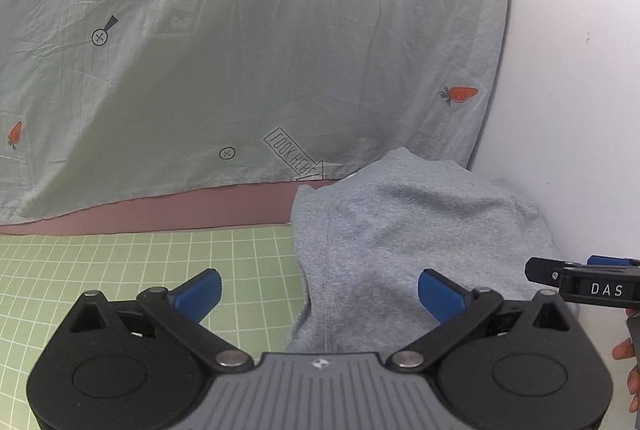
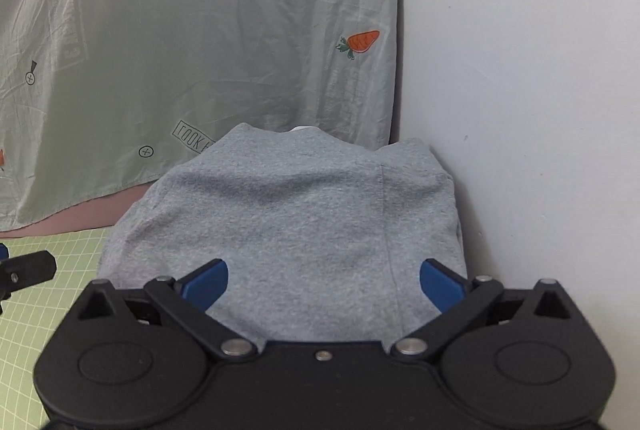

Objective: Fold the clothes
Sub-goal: 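Open both tools and withdraw them from the stacked hoodie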

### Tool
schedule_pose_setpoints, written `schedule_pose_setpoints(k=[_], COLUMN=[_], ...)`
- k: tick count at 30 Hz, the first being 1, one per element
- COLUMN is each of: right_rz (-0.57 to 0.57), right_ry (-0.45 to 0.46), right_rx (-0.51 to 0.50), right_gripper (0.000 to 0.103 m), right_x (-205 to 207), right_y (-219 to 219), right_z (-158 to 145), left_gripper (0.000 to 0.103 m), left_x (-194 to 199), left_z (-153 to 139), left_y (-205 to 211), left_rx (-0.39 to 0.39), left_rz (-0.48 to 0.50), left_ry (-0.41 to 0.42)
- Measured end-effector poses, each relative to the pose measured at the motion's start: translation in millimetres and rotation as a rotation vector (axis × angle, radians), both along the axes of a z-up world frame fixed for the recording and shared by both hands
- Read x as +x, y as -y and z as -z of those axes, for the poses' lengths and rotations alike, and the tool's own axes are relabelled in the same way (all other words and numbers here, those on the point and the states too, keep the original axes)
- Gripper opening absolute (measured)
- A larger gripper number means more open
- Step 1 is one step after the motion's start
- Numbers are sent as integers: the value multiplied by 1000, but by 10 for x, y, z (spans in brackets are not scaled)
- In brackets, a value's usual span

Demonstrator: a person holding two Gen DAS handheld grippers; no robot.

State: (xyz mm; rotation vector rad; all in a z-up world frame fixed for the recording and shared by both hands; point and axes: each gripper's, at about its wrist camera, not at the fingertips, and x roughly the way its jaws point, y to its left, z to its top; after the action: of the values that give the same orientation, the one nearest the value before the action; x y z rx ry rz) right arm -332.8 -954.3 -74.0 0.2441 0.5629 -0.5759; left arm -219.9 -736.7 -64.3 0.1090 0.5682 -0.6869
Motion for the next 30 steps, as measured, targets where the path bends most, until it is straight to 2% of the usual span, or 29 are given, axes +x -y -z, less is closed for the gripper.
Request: schedule_pose_setpoints(k=[4, 8, 15, 30], right_rz=[35, 78, 95, 117], right_ry=[-4, -10, -24, -41], right_rx=[3, 22, 54, 68], right_gripper=[103, 103, 103, 103], right_x=[-343, -717, -1175, -1583], right_y=[-288, -563, -909, -1221], right_z=[-36, -17, 110, 206], left_gripper=[103, 103, 103, 103], left_x=[-293, -587, -844, -1183], left_z=[29, 69, 104, 153], left_y=[-156, -346, -606, -679], left_rx=[-13, -4, 17, 33], left_rz=[20, 49, 68, 141], left_ry=[-53, -51, -62, -83])
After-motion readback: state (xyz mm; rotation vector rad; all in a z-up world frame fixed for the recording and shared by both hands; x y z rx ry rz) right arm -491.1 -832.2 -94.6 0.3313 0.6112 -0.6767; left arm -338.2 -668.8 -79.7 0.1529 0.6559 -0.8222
